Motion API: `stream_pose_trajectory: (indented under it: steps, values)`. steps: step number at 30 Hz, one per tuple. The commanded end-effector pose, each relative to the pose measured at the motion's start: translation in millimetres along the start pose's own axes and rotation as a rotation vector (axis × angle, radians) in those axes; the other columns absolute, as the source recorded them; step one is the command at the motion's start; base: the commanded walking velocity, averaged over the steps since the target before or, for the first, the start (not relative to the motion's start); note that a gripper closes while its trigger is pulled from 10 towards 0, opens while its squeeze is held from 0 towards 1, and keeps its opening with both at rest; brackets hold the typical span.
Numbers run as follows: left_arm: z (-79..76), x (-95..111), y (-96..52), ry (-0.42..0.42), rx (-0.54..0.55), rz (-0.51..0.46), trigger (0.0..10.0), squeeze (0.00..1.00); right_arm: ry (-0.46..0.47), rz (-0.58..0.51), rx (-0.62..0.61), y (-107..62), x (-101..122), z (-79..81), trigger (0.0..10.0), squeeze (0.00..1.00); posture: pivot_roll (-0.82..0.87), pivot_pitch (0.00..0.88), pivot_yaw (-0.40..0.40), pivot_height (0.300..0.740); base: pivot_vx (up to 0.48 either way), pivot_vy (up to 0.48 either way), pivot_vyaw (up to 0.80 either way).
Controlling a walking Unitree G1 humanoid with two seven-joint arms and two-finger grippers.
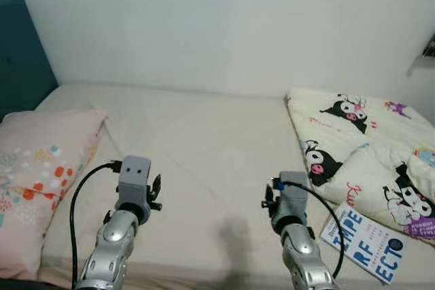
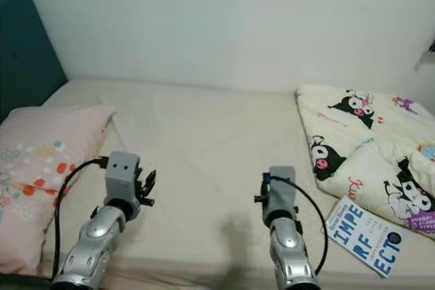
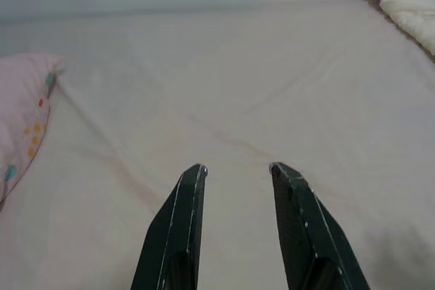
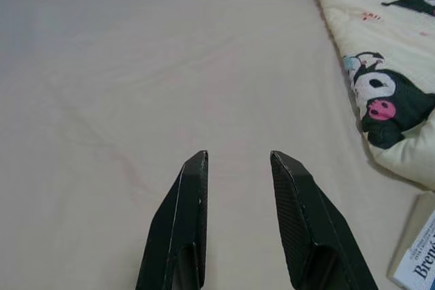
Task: Clean up the room
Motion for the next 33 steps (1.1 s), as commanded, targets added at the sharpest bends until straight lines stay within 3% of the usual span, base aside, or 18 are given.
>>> stream_pose_trajectory:
  steps: [1,33]
  values:
    - [-3.1,-1.6,0.2,0.008,-0.014,0.012,10.0,0.0,0.003,0.017,-0.022,-1.5,-3.8,-7.3,10.0,0.0,0.08,0.011,-0.066,0.74,0.0,-0.326,0.0]
    - [-5.0,-0.4,1.5,0.013,-0.033,0.012,10.0,0.0,0.009,0.018,-0.025,-1.4,-4.8,-7.6,10.0,0.0,0.08,0.0,-0.059,0.74,0.0,-0.328,0.0]
Point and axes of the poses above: a point about 5 cm out from each wrist's last joint towards the gripper, its own y axis pointing out of the wrist towards the gripper, its own x axis along the axis of the wrist's last joint, z = x × y, the point moved 3 cm from there along y, pointing out of the wrist towards the gripper, and after that the axes turned 1 degree about -y, right-handed, at the moved point
